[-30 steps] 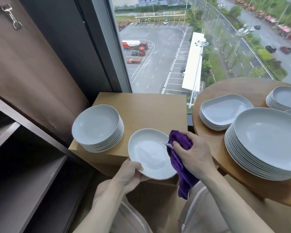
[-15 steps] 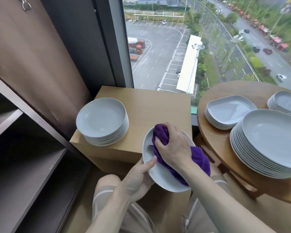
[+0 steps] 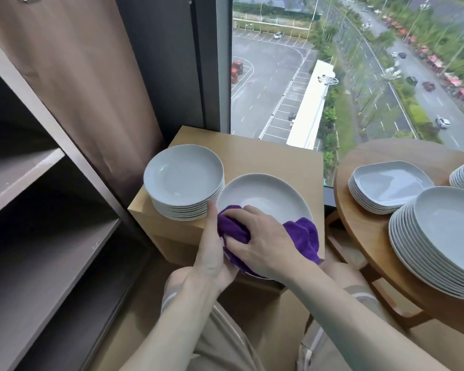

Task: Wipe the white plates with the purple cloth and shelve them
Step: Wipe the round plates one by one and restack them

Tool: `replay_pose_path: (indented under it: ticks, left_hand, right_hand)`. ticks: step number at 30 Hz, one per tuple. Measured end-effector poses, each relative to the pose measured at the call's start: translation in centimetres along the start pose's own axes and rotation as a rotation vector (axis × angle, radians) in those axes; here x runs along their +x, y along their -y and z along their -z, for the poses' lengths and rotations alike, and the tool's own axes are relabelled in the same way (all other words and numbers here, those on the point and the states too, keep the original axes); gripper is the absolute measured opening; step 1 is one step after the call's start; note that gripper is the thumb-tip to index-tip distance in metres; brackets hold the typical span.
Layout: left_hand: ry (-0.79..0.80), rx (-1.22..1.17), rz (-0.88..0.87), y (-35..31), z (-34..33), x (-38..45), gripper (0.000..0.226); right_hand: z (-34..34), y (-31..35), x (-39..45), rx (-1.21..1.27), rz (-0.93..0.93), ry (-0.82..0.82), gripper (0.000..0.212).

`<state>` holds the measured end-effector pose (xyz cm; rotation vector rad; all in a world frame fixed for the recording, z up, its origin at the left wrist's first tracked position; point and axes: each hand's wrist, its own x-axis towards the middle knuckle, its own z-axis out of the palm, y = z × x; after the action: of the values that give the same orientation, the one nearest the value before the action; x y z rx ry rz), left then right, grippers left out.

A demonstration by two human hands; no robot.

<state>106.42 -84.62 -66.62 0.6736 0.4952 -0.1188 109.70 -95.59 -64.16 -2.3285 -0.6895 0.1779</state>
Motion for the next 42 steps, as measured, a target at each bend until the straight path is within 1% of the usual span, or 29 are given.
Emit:
replay_pose_path:
  ticks: [2, 4, 6, 8, 10, 14, 17, 20, 22, 24, 26, 28, 31, 34, 37, 39, 42]
  left_hand:
    - [-0.058, -0.047, -0.010, -0.6, 0.3, 0.0, 0.074]
    - [-0.094, -0.053, -0.013, -0.9, 0.4, 0.2, 0.072]
    - [-0.113, -0.041, -0.016, -1.1, 0.1, 0.3, 0.073]
    - [-0.122, 0.004, -0.022, -1.5, 0.2, 0.4, 0.075]
    - [-0.089, 0.056, -0.034, -1.5, 0.4, 0.4, 0.077]
    - [-0.067, 0.178, -0.129, -0.7, 0.1, 0.0, 0.065]
    - [-0.034, 0.256, -0.106, 0.2, -1.0, -0.7, 0.063]
    - [-0.018, 0.324, -0.051, 1.1, -1.6, -1.0, 0.066]
    - [-0.017, 0.358, -0.033, 1.4, -1.6, -0.9, 0.067]
    - [-0.011, 0.373, -0.025, 1.5, -1.5, -0.8, 0.067]
    - [-0.031, 0.338, -0.021, 1.2, -1.4, -1.0, 0.064]
    - [-0.071, 0.255, -0.014, 0.6, -1.1, -1.1, 0.061]
    - [-0.110, 0.134, 0.009, -0.4, -0.6, -1.2, 0.067]
    - [-0.117, 0.080, -0.015, -1.0, -0.5, -1.1, 0.063]
    - [-0.109, 0.055, -0.049, -1.4, -0.5, -0.8, 0.061]
    - [-0.105, 0.047, -0.070, -1.7, -0.2, -0.6, 0.063]
    - [-0.117, 0.117, -0.147, -1.8, 0.4, -0.1, 0.060]
  right_hand:
    - [-0.2, 0.2, 0.0, -0.052, 0.006, 0.087, 0.029]
    - [-0.3, 0.1, -0.1, -0.147, 0.017, 0.149, 0.030]
    - [-0.1, -0.3, -0.5, -0.250, 0.010, 0.174, 0.031]
    - [0.4, -1.1, -1.0, -0.315, -0.034, 0.169, 0.034]
    - [1.2, -2.2, -1.3, -0.340, -0.110, 0.129, 0.034]
    - [3.5, -4.8, -0.8, -0.389, -0.246, 0.008, 0.034]
    - [4.9, -5.5, 0.0, -0.405, -0.315, -0.103, 0.038]
    - [5.3, -4.8, 0.8, -0.355, -0.304, -0.182, 0.045]
    - [5.0, -3.8, 1.2, -0.304, -0.233, -0.186, 0.045]
    - [4.3, -2.7, 1.2, -0.282, -0.112, -0.142, 0.042]
    - [3.3, -1.6, 1.1, -0.266, 0.005, -0.045, 0.038]
    - [2.4, -0.4, 0.8, -0.240, 0.061, 0.075, 0.032]
    - [1.2, 0.5, -0.1, -0.217, 0.105, 0.207, 0.031]
    - [1.1, 0.6, -0.6, -0.195, 0.087, 0.274, 0.029]
    - [1.8, 0.3, -1.0, -0.271, 0.054, 0.309, 0.025]
    - [2.5, -0.4, -1.3, -0.336, -0.005, 0.324, 0.023]
    - [3.9, -2.0, -1.1, -0.374, -0.134, 0.301, 0.023]
